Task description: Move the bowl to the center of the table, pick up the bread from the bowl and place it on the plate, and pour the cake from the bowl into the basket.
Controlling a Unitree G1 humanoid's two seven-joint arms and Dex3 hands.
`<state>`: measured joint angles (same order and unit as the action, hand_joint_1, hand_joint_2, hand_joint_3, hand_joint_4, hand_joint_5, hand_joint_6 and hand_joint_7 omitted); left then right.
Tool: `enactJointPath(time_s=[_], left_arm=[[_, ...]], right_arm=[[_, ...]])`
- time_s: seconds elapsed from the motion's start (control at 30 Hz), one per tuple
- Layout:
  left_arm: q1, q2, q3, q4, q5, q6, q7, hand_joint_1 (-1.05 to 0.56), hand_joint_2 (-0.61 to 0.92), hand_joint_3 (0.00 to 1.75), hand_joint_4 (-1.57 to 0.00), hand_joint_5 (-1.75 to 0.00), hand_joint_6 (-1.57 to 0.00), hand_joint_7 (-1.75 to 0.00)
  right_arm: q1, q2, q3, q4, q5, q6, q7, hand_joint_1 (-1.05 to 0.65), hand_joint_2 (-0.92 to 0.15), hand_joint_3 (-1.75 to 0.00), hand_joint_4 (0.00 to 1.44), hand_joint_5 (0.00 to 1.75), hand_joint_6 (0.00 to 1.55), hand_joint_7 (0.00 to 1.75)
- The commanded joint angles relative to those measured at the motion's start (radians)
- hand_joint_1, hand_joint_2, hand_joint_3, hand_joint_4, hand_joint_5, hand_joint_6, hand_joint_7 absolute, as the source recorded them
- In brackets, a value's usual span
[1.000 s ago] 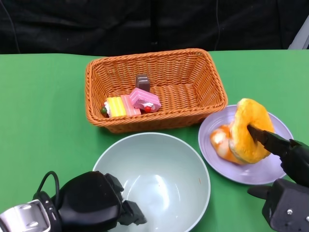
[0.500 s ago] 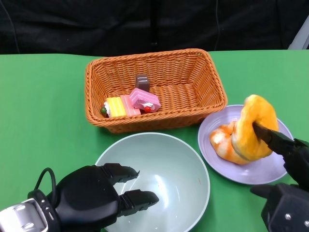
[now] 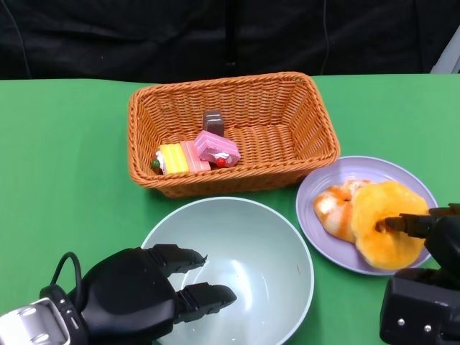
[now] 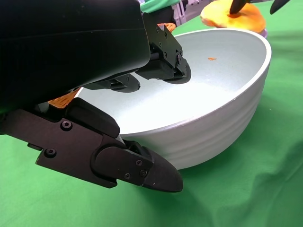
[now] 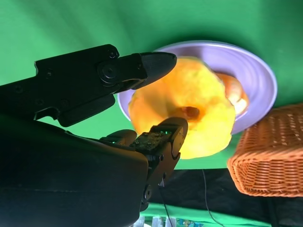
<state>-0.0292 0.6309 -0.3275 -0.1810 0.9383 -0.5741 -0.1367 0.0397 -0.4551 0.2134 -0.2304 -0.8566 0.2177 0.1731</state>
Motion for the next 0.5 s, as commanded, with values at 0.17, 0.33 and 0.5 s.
enactJointPath(time_s=[0.17, 0.33, 0.5], left_arm=[[0.007, 0.019, 0.006, -0.006, -0.005, 0.007, -0.012, -0.79, 0.92, 0.11, -0.35, -0.02, -0.39, -0.02], [0.008, 0.019, 0.006, 0.002, -0.006, 0.004, -0.003, -0.79, 0.92, 0.11, -0.36, -0.03, -0.4, -0.02], [0.01, 0.02, 0.008, -0.003, -0.004, 0.007, -0.002, -0.79, 0.92, 0.1, -0.37, -0.03, -0.41, -0.02]], right_arm=[[0.01, -0.004, -0.02, 0.007, 0.014, -0.041, -0.073, -0.63, -0.92, -0.18, 0.66, 0.39, 0.16, 0.01], [0.013, -0.015, -0.008, -0.004, -0.03, -0.033, -0.078, -0.63, -0.92, -0.24, 0.45, 0.26, 0.34, 0.09], [0.026, -0.001, -0.02, -0.027, -0.02, -0.031, -0.08, -0.61, -0.92, -0.24, 0.42, 0.28, 0.27, 0.03]])
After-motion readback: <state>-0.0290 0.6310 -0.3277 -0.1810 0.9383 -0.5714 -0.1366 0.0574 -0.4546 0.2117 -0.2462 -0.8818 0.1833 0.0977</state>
